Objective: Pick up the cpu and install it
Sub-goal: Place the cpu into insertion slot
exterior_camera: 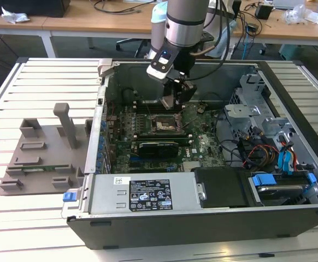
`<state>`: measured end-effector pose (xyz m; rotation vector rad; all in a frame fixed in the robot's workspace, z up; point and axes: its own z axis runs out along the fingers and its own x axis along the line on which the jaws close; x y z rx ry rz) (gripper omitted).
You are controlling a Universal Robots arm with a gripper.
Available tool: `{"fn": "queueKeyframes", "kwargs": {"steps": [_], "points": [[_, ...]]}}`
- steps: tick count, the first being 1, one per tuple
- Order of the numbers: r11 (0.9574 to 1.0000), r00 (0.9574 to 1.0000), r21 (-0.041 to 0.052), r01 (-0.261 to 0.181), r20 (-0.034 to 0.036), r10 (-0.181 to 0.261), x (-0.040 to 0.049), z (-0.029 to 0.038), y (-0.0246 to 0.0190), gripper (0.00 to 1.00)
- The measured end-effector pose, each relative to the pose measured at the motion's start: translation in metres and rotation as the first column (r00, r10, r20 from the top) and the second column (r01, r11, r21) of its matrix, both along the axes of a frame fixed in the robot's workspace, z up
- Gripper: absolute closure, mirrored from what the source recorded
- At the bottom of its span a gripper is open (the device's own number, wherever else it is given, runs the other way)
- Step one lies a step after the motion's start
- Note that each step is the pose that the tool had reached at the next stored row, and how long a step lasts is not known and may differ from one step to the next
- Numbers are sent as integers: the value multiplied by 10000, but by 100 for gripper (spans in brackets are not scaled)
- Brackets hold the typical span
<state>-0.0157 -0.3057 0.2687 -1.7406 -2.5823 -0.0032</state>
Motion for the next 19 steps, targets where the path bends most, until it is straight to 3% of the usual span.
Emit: {"fn": "queueKeyframes", "kwargs": {"steps": [10,15,19], "points": [[9936,9936,0,1127,-1,-1127,0,-5,0,45],[9866,9866,0,1634,0,-1634,0,-7,0,45],[9780,9780,0,2085,0,-2085,0,-9,0,45]]}}
